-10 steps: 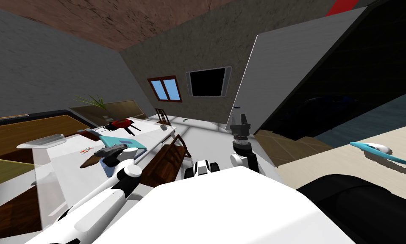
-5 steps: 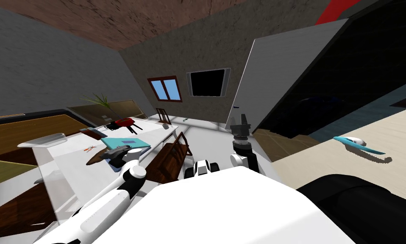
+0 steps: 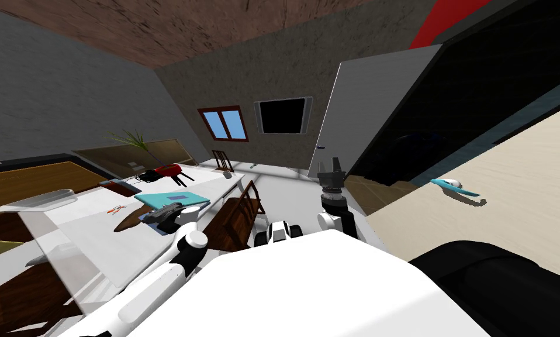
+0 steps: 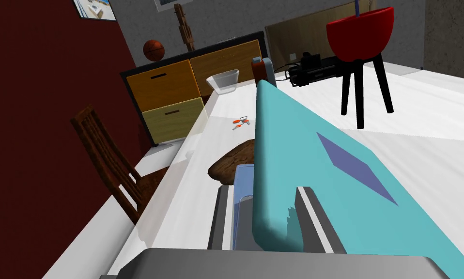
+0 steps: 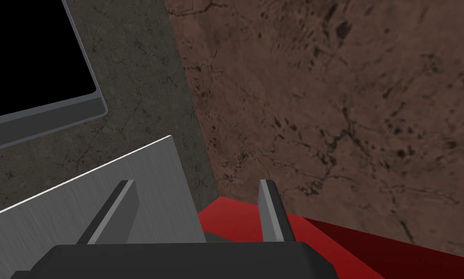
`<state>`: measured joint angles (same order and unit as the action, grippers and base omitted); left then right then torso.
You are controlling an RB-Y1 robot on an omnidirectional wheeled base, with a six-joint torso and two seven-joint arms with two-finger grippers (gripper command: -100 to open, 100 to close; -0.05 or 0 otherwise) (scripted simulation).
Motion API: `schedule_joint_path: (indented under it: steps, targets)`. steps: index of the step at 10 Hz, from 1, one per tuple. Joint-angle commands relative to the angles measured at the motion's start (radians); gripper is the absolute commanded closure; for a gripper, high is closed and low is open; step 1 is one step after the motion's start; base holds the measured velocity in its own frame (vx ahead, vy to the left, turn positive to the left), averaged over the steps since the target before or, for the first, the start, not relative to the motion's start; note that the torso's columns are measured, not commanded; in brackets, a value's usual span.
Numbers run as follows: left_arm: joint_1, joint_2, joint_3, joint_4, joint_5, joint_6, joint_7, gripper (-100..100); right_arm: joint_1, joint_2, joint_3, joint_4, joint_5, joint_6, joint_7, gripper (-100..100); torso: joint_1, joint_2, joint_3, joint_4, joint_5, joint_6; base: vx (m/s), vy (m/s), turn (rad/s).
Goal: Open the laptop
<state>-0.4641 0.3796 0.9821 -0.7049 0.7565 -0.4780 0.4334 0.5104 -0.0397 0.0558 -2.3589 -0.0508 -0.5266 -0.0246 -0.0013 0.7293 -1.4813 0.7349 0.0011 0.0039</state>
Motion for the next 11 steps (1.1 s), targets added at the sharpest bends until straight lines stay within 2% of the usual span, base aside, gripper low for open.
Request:
schedule_joint_path:
  steps: [1, 3, 4, 5, 6, 7, 9, 10, 11]
  targets:
    - [0.046, -0.047, -0.012, -0.032, 0.012, -0.038, 0.076, 100, 0.0, 0.0, 0.0, 0.0, 0.0, 0.0, 0.0, 0, 0.002, 0.003, 0.002, 0.0, 0.002, 0.002, -0.051, 0.036, -0.169]
    - [0.046, -0.047, -0.012, -0.032, 0.012, -0.038, 0.093, 100, 0.0, 0.0, 0.0, 0.0, 0.0, 0.0, 0.0, 0, 0.005, 0.003, 0.003, 0.0, 0.005, 0.002, -0.015, 0.01, -0.049]
    - [0.07, -0.071, -0.018, -0.047, 0.017, -0.057, 0.135, 100, 0.0, 0.0, 0.0, 0.0, 0.0, 0.0, 0.0, 0, 0.006, 0.0, 0.001, -0.001, 0.004, 0.002, -0.019, 0.013, -0.064]
    - [0.07, -0.071, -0.018, -0.047, 0.017, -0.057, 0.139, 100, 0.0, 0.0, 0.0, 0.0, 0.0, 0.0, 0.0, 0, 0.005, 0.001, 0.001, -0.001, 0.005, 0.003, -0.016, 0.011, -0.054]
    - [0.034, -0.037, 0.011, -0.068, 0.025, -0.01, 0.078, -100, 0.0, 0.0, 0.0, 0.0, 0.0, 0.0, 0.0, 0, 0.005, 0.0, 0.002, -0.001, 0.006, 0.004, -0.01, -0.057, 0.1]
    - [0.034, -0.037, 0.011, -0.068, 0.025, -0.01, 0.078, -100, 0.0, 0.0, 0.0, 0.0, 0.0, 0.0, 0.0, 0, 0.001, 0.002, 0.002, 0.0, 0.002, -0.001, -0.008, -0.073, 0.078]
    - [-0.002, -0.004, 0.028, -0.06, 0.031, 0.03, 0.041, -100, 0.0, 0.0, 0.0, 0.0, 0.0, 0.0, 0.0, 0, 0.0, 0.008, 0.005, 0.003, -0.001, -0.004, 0.003, -0.075, 0.079]
    - [-0.002, -0.004, 0.028, -0.06, 0.031, 0.03, 0.041, -100, 0.0, 0.0, 0.0, 0.0, 0.0, 0.0, 0.0, 0, 0.0, 0.009, 0.006, 0.003, -0.001, -0.004, 0.002, -0.046, 0.014]
    - [-0.026, 0.018, 0.039, -0.055, 0.035, 0.057, 0.017, -100, 0.0, 0.0, 0.0, 0.0, 0.0, 0.0, 0.0, 0, 0.002, 0.01, 0.006, 0.003, -0.001, -0.004, -0.005, -0.049, 0.055]
